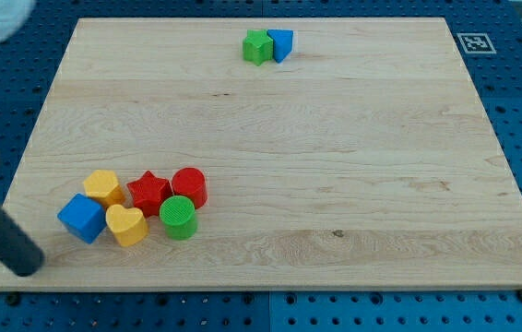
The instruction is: Push the blue cube into the red star
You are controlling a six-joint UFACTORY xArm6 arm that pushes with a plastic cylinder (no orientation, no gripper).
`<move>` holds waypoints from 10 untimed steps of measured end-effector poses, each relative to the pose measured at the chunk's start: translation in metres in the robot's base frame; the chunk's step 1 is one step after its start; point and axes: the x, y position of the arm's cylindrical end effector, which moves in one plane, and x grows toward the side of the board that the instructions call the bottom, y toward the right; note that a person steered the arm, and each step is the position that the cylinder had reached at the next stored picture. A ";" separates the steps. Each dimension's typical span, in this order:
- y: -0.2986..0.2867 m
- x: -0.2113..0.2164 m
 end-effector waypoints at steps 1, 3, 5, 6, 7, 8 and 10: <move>-0.010 -0.018; -0.010 -0.018; -0.005 -0.018; -0.003 -0.018; 0.013 -0.019; 0.028 -0.034; 0.110 -0.028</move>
